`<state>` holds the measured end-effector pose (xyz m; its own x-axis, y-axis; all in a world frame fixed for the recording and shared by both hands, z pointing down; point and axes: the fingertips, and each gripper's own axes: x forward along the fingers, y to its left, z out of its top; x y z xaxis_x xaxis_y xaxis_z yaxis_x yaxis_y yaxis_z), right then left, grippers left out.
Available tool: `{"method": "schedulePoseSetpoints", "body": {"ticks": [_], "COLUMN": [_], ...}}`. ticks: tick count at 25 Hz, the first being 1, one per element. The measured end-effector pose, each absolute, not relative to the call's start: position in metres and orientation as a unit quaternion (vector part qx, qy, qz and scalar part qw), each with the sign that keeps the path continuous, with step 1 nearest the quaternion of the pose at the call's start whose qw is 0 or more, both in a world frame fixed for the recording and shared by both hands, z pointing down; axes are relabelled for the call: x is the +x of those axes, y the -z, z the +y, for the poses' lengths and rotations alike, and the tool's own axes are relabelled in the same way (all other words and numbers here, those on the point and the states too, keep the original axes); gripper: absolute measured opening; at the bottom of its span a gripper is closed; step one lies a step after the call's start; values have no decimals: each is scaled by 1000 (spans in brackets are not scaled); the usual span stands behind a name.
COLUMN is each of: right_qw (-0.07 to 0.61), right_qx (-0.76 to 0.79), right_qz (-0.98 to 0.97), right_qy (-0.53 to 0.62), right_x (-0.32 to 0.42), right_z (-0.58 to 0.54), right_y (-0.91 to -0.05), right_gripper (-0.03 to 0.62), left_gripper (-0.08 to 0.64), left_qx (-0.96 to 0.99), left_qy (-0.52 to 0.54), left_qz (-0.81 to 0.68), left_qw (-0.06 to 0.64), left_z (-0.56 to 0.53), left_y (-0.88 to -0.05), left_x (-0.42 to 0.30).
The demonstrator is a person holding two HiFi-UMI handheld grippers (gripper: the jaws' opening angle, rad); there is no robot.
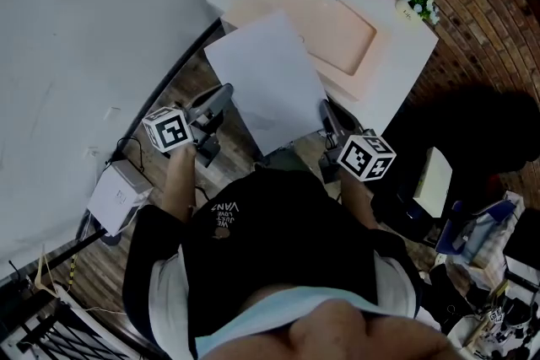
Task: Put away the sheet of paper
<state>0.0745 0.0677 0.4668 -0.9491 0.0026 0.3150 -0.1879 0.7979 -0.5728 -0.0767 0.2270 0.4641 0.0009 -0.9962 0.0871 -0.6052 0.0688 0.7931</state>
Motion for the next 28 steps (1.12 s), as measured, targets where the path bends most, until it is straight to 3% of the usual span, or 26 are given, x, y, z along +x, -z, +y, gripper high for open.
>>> {"method": "schedulePoseSetpoints", "body": {"ticks": [28], "right_qw": [161], "right_qx": [46], "right_qz": [-934], "right_qy": [-314], "right_x": [12], "right_z": [-96], "right_y": [-480], "right_gripper": [-5], "left_gripper": [2], "left_qx": [620], "left_qy": [269], "left_qz": [-645], "left_qw": [356], "left_z": [53], "left_y": [-471], "left_x": [-140]}}
